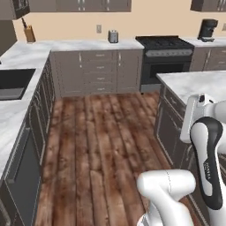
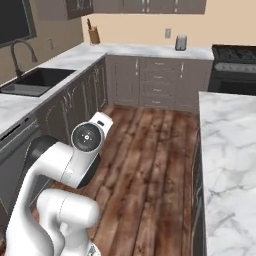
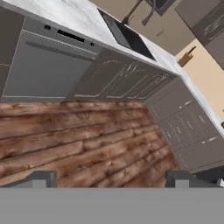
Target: Take the cake and donut from the fridge and place them on the empty tray on the dining counter.
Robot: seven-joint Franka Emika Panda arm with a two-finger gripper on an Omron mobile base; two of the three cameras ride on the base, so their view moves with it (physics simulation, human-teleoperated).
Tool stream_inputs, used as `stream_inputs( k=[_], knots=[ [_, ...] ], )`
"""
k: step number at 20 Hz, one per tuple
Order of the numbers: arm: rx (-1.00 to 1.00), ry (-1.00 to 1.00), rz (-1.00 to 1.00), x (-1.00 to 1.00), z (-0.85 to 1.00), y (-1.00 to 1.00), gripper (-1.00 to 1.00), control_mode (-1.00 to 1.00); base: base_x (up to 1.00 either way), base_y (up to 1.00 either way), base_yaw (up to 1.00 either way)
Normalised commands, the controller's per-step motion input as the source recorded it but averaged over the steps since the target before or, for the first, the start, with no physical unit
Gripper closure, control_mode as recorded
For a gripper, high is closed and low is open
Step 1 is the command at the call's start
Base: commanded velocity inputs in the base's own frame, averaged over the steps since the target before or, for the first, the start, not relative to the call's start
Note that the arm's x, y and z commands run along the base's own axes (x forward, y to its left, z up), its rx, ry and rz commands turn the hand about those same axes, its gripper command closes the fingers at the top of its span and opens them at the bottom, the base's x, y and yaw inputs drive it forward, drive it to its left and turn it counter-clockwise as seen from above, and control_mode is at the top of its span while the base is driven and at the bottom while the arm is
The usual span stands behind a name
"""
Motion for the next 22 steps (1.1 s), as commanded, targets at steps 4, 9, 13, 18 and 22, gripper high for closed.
stream_inputs(
  k=[4, 9, 13, 18, 22],
  knots=[
    [0.00, 0.00, 0.00, 0.00, 0.00, 0.00, -1.00, 1.00, 1.00, 0.00, 0.00],
    [0.00, 0.00, 0.00, 0.00, 0.00, 0.00, -1.00, 1.00, 1.00, 0.00, 0.00],
    [0.00, 0.00, 0.00, 0.00, 0.00, 0.00, -1.00, 1.00, 1.00, 0.00, 0.00],
    [0.00, 0.00, 0.00, 0.00, 0.00, 0.00, -1.00, 1.00, 1.00, 0.00, 0.00],
    [0.00, 0.00, 0.00, 0.00, 0.00, 0.00, -1.00, 1.00, 1.00, -0.01, 0.00]
  ],
)
